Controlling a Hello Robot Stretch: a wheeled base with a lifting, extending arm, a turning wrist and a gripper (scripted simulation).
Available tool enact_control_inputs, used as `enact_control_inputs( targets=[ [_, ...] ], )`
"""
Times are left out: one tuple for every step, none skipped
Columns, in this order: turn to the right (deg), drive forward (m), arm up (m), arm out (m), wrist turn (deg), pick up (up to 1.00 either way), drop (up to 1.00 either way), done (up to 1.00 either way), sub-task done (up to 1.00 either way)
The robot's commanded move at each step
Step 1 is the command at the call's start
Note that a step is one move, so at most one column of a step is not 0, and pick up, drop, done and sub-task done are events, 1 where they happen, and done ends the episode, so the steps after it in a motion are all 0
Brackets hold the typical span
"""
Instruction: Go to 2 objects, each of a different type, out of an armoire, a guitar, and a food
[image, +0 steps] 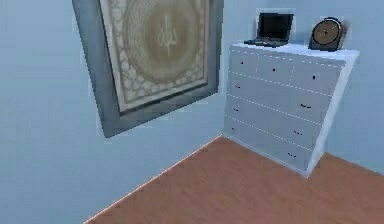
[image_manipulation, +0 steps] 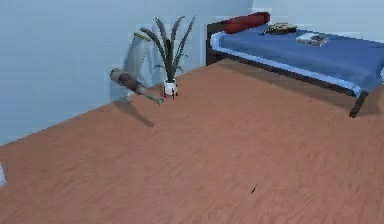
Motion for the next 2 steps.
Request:
enact_control_inputs(
  targets=[
    [45.0,0.00,0.00,0.00,0.0,0.00,0.00,0.00,0.00],
    [0.0,0.05,0.00,0.00,0.0,0.00,0.00,0.00,0.00]
  ],
)
